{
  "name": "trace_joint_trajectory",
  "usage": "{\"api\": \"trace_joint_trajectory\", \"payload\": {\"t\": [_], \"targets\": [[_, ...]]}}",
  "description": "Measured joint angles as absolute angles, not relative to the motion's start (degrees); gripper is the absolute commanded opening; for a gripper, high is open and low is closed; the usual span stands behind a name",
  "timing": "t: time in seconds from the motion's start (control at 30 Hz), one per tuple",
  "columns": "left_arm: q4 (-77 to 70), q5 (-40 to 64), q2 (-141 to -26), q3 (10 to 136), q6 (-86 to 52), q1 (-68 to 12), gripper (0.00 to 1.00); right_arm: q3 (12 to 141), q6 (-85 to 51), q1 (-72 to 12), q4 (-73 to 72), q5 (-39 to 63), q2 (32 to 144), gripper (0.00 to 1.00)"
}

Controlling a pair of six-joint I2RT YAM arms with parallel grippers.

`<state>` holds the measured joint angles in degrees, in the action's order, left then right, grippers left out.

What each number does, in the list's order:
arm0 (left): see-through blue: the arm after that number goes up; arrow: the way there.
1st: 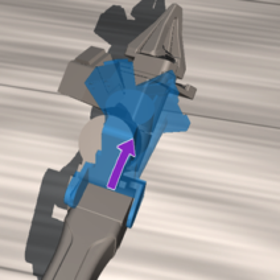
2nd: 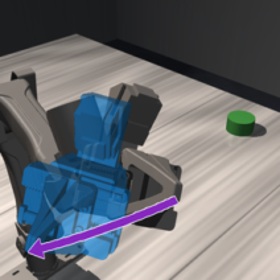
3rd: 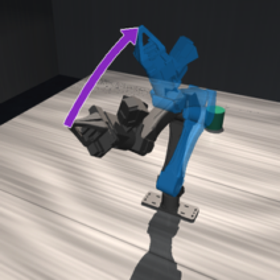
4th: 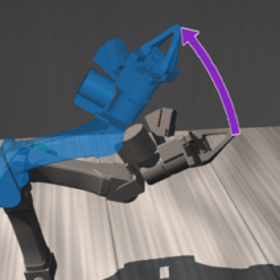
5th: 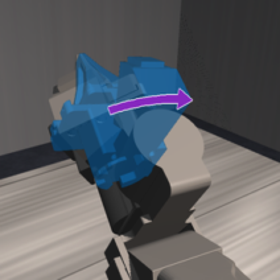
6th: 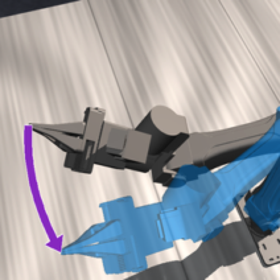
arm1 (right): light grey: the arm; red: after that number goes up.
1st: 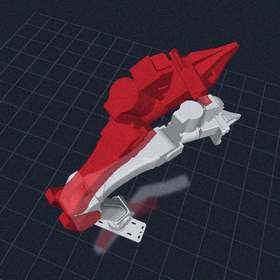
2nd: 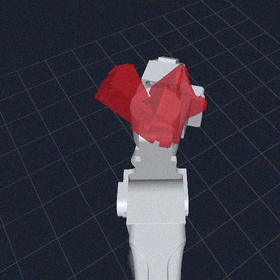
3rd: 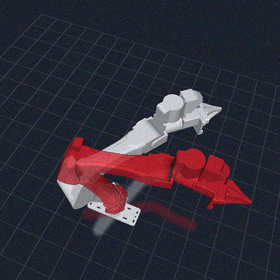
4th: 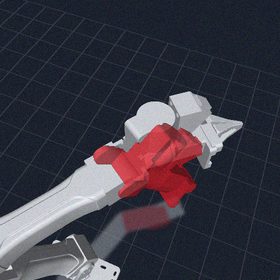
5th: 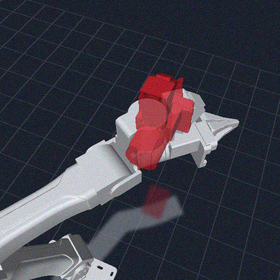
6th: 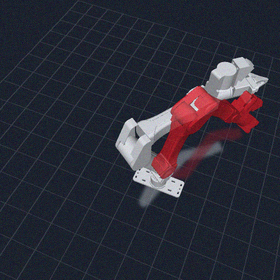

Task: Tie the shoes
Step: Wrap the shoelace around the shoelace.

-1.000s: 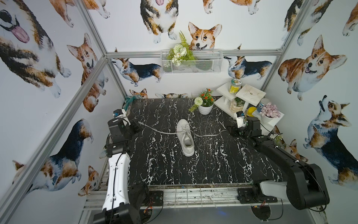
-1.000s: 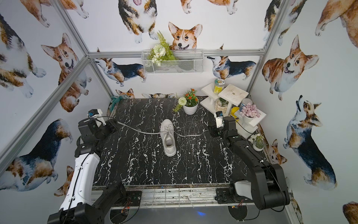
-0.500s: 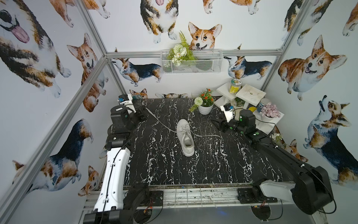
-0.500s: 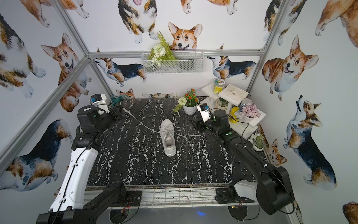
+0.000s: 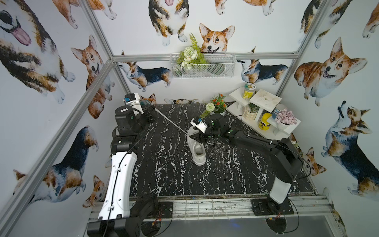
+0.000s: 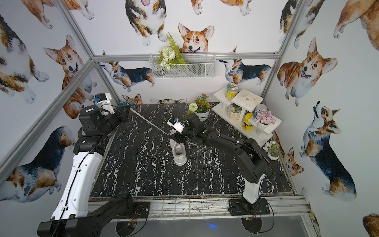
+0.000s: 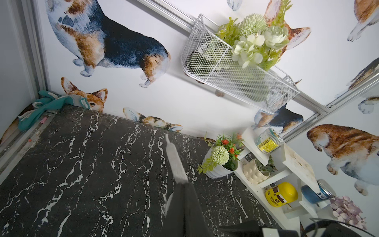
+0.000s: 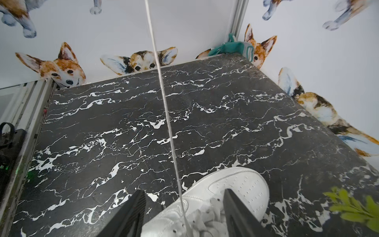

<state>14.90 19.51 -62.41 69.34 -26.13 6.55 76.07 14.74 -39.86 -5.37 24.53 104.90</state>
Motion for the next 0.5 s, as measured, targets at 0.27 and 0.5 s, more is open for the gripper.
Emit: {"api": "trace_joint_trajectory", "payload": {"t": [0.27, 0.5], "targets": [[14.9, 19.7, -62.4, 69.3, -26.2, 6.5, 0.0, 84.9, 15.1, -41.0, -2.6, 25.6, 113.1, 0.38], [15.0, 19.4, -62.3, 69.3, -26.2, 6.5, 0.0, 85.3, 14.0, -41.2, -1.9, 27.0, 113.3, 0.12]]}}
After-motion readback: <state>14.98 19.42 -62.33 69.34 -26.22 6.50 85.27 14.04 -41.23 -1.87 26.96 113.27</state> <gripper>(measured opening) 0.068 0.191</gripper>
